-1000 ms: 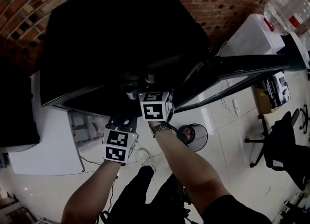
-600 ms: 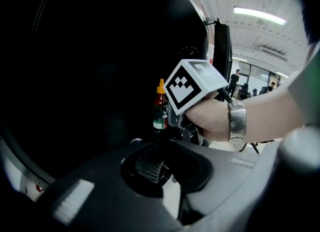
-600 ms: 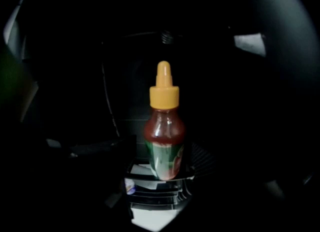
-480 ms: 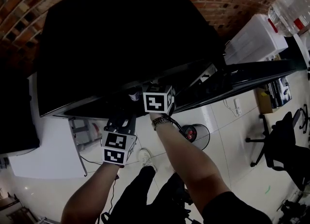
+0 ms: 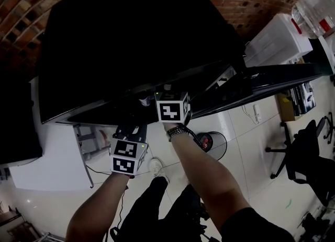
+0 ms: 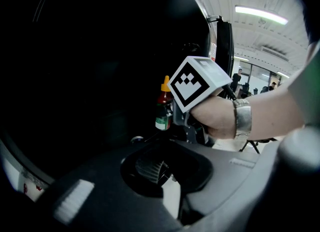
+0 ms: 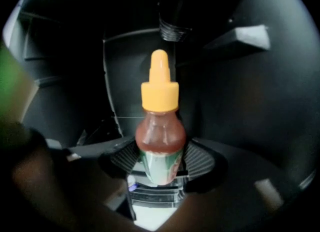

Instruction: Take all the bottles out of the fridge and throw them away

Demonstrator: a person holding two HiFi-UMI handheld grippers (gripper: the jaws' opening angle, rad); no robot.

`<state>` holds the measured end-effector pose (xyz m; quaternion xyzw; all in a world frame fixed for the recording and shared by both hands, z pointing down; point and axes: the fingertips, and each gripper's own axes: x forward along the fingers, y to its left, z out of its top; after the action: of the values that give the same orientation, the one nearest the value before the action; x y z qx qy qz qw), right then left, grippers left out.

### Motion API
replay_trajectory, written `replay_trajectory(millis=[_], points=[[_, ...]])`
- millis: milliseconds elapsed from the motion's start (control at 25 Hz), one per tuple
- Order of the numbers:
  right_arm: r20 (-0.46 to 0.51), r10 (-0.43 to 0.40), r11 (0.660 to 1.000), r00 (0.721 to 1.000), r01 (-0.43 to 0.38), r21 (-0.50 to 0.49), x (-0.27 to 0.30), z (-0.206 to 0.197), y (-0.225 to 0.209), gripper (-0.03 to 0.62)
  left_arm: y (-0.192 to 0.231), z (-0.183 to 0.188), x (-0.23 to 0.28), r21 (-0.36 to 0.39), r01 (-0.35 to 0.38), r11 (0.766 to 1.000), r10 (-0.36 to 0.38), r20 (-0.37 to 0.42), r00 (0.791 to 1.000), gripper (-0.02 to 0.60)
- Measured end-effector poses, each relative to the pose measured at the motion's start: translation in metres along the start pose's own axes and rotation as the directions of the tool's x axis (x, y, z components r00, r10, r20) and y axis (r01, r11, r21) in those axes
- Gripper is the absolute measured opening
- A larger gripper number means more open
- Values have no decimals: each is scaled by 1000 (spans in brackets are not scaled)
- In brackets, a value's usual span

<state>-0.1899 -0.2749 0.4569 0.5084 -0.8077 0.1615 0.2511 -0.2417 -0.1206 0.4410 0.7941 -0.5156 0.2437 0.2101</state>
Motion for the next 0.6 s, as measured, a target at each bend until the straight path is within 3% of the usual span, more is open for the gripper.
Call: replay_trajectory(millis=[600], points=[[-11,167,984,986,-167,-68,-101,-54,41,273,-23,-30,-11,-64,-82,995,79,-54,995,3]])
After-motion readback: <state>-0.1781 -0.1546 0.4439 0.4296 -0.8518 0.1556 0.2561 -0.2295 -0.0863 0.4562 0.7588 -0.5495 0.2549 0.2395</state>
